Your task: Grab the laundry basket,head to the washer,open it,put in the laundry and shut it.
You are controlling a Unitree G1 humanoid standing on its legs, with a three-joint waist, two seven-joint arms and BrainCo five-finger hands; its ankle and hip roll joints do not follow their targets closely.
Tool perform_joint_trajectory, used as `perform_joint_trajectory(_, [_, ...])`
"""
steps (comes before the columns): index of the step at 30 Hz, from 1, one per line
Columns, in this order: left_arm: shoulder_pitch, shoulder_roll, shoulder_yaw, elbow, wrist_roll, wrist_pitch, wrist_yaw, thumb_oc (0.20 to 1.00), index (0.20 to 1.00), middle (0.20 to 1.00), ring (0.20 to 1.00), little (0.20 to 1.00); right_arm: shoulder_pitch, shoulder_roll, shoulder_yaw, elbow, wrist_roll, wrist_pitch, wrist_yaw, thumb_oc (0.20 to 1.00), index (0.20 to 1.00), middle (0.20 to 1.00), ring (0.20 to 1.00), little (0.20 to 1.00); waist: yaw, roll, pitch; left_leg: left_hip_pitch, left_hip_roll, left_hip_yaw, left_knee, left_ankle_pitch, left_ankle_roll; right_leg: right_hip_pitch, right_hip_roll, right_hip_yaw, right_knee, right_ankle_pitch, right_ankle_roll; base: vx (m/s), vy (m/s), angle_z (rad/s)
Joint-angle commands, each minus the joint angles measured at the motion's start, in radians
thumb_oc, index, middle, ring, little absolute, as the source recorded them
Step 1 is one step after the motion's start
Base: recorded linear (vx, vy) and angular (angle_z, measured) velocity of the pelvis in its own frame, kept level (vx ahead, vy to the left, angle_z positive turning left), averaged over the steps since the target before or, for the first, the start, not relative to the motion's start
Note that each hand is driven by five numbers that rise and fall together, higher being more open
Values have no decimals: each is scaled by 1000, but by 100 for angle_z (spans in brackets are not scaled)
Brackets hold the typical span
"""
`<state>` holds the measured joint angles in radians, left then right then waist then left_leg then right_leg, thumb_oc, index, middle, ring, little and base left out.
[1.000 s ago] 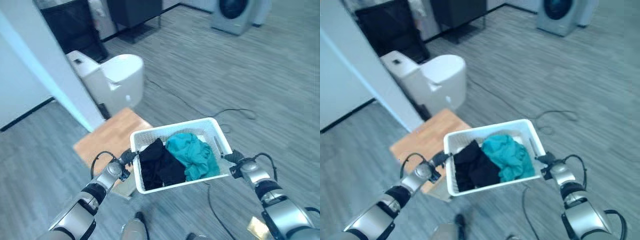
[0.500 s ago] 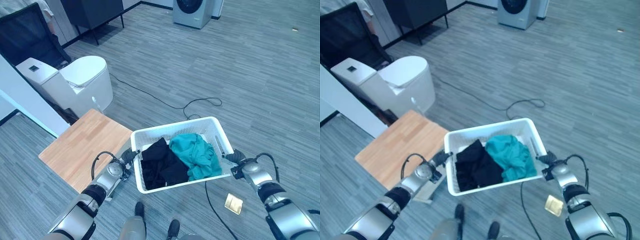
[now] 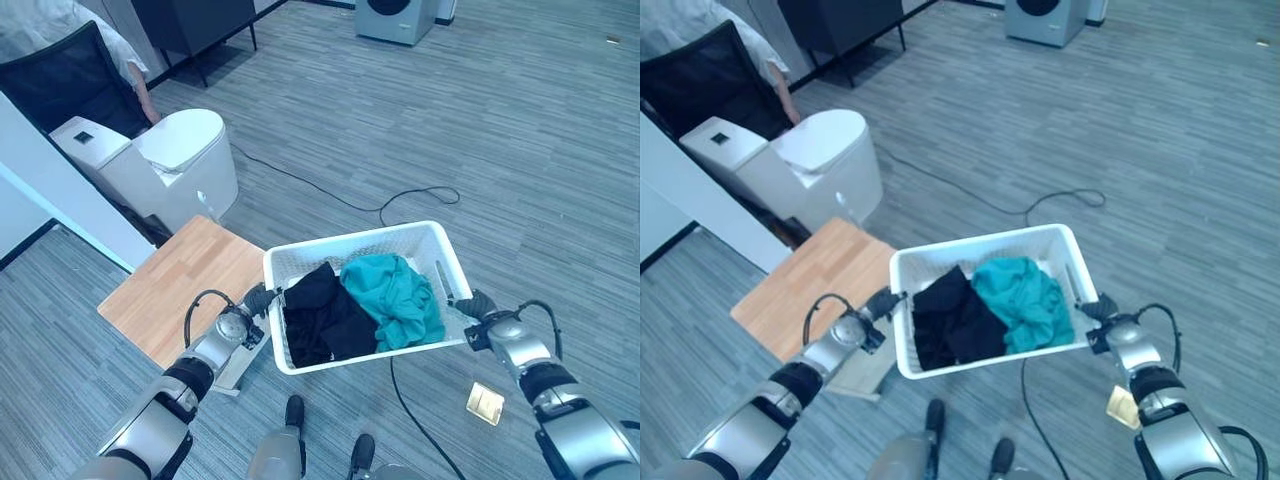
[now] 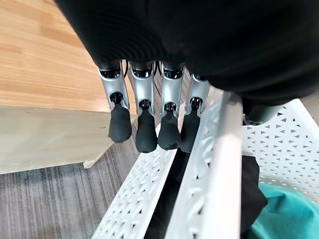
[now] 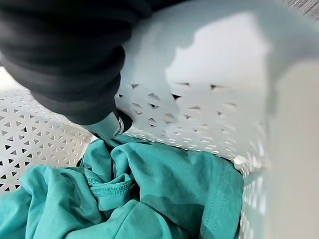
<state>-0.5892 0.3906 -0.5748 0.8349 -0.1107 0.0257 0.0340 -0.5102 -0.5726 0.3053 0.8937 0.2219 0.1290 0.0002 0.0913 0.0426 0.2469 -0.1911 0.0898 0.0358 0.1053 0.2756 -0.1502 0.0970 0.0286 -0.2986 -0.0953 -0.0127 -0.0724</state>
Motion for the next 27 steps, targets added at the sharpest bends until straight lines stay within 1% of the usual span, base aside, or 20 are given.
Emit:
perform_joint_trajectory(1, [-91, 31, 16, 20, -14, -34, 32, 200, 200, 200, 200, 200, -19, -127, -64, -134, 75, -82, -20, 200, 200, 200, 200, 200, -6, -38, -35, -74, 57, 24, 165, -127, 62, 75, -46, 39, 14, -70, 104, 114, -50, 0])
perform_joint_trajectory(2, [-94, 33, 19, 13, -12, -34, 34, 200, 200, 200, 200, 200, -20, -128, -63, -139, 74, -81, -22, 200, 200, 200, 200, 200, -1, -38, -36, -87, 36, 28, 146, -143, 70, 76, -43, 41, 11, -73, 104, 241, -23, 4])
perform_joint_trajectory(3, [-106, 40, 12, 14, -9, -36, 33, 200, 200, 200, 200, 200, -31, -124, -55, -134, 72, -84, -26, 200, 200, 200, 200, 200, 14, -38, -43, -109, -21, 13, 93, -143, 78, 79, -34, 51, 11, -80, 109, 209, -11, 4])
perform_joint_trajectory(6, [-120, 47, -2, 23, -9, -41, 36, 200, 200, 200, 200, 200, -53, -105, -38, -114, 73, -95, -38, 200, 200, 200, 200, 200, 30, -45, -46, -150, -56, 14, 19, -107, 74, 89, -25, 50, 16, -99, 117, 263, -19, 6])
perform_joint_trajectory(8, [-121, 65, 5, 35, -15, -46, 39, 200, 200, 200, 200, 200, -76, -48, -12, -110, 81, -104, -42, 200, 200, 200, 200, 200, 71, -57, -55, -201, -81, 56, -18, -88, 79, 127, -3, 77, 33, -138, 117, 469, -10, -31])
perform_joint_trajectory(9, [-114, 77, 16, 27, -21, -47, 41, 200, 200, 200, 200, 200, -76, -25, -4, -125, 81, -103, -38, 200, 200, 200, 200, 200, 84, -60, -70, -183, -82, 62, -25, -88, 93, 144, 10, 92, 45, -159, 114, 624, 44, -82])
perform_joint_trajectory(11, [-87, 127, 19, -16, -17, -48, 41, 200, 200, 200, 200, 200, -36, 46, 1, -167, 80, -116, -31, 200, 200, 200, 200, 200, 131, -120, -98, -158, -129, 50, 21, -135, 156, 161, 1, 102, 172, -172, 121, 592, 50, -91])
perform_joint_trajectory(12, [-87, 127, 19, -16, -17, -48, 41, 200, 200, 200, 200, 200, -36, 46, 1, -167, 80, -116, -31, 200, 200, 200, 200, 200, 131, -119, -99, -159, -129, 50, 21, -135, 156, 160, 1, 103, 173, -172, 121, 449, 106, -74])
perform_joint_trajectory(13, [-56, 147, 34, -38, -16, -51, 41, 200, 200, 200, 200, 200, -16, 86, -8, -176, 83, -122, -25, 200, 200, 200, 200, 200, 136, -144, -108, -102, -160, 69, 27, -191, 197, 90, -16, 99, 353, -74, 199, 559, 209, -62])
perform_joint_trajectory(14, [-26, 154, 52, -75, -16, -49, 42, 200, 200, 200, 200, 200, -11, 103, -8, -190, 74, -116, -8, 200, 200, 200, 200, 200, 112, -135, -106, -38, -164, 82, 26, -237, 224, -15, -60, 101, 576, 69, 310, 553, 209, -31])
perform_joint_trajectory(15, [-25, 154, 53, -76, -16, -49, 42, 200, 200, 200, 200, 200, -12, 103, -8, -190, 74, -115, -8, 200, 200, 200, 200, 200, 113, -132, -109, -41, -160, 82, 25, -234, 223, -19, -56, 102, 573, 74, 309, 398, 171, -7])
perform_joint_trajectory(16, [-13, 152, 59, -85, -13, -48, 43, 200, 200, 200, 200, 200, -11, 106, -7, -198, 66, -111, -2, 200, 200, 200, 200, 200, 101, -114, -108, -20, -154, 80, 20, -243, 234, -48, -66, 99, 648, 107, 324, 253, 106, 5])
perform_joint_trajectory(18, [7, 151, 67, -82, -15, -45, 44, 200, 200, 200, 200, 200, -10, 118, -2, -211, 55, -108, 9, 200, 200, 200, 200, 200, 84, -63, -103, 41, -131, 68, -2, -257, 245, -134, -73, 86, 739, 98, 311, 420, 159, 21])
perform_joint_trajectory(19, [17, 150, 71, -87, -13, -47, 45, 200, 200, 200, 200, 200, -8, 115, 0, -217, 51, -107, 12, 200, 200, 200, 200, 200, 68, -52, -92, 72, -142, 49, -13, -264, 248, -180, -103, 78, 742, 62, 291, 408, 107, 18])
perform_joint_trajectory(22, [24, 146, 65, -95, -5, -50, 36, 200, 200, 200, 200, 200, 25, 102, -18, -238, 56, -112, 11, 200, 200, 200, 200, 200, 24, -22, -87, 141, -141, -22, -40, -278, 224, -287, -110, 118, 604, -6, 227, 368, 6, 33])
perform_joint_trajectory(23, [25, 146, 65, -96, -5, -49, 36, 200, 200, 200, 200, 200, 28, 102, -18, -240, 56, -111, 11, 200, 200, 200, 200, 200, 16, -23, -82, 150, -143, -30, -41, -281, 223, -277, -113, 111, 606, -14, 228, 298, -55, 54])
perform_joint_trajectory(24, [30, 146, 67, -96, -1, -48, 35, 200, 200, 200, 200, 200, 39, 94, -27, -245, 58, -113, 11, 200, 200, 200, 200, 200, 5, -21, -85, 166, -146, -44, -45, -294, 214, -305, -131, 132, 533, -17, 219, 350, -73, 86])
perform_joint_trajectory(25, [34, 141, 65, -94, 3, -44, 34, 200, 200, 200, 200, 200, 56, 86, -37, -261, 58, -112, 12, 200, 200, 200, 200, 200, -19, -20, -84, 202, -152, -76, -49, -324, 205, -320, -161, 153, 423, -4, 218, 730, -175, 90])
perform_joint_trajectory(26, [40, 131, 68, -82, 24, -40, 35, 200, 200, 200, 200, 200, 76, 74, -54, -278, 57, -108, 17, 200, 200, 200, 200, 200, -39, -36, -91, 254, -174, -110, -49, -377, 190, -365, -231, 177, 234, 70, 239, 733, -173, 101])
perform_joint_trajectory(27, [41, 126, 67, -77, 36, -39, 36, 200, 200, 200, 200, 200, 82, 76, -58, -286, 55, -106, 17, 200, 200, 200, 200, 200, -48, -32, -88, 281, -175, -121, -42, -403, 188, -362, -250, 157, 169, 104, 250, 741, -157, 104])
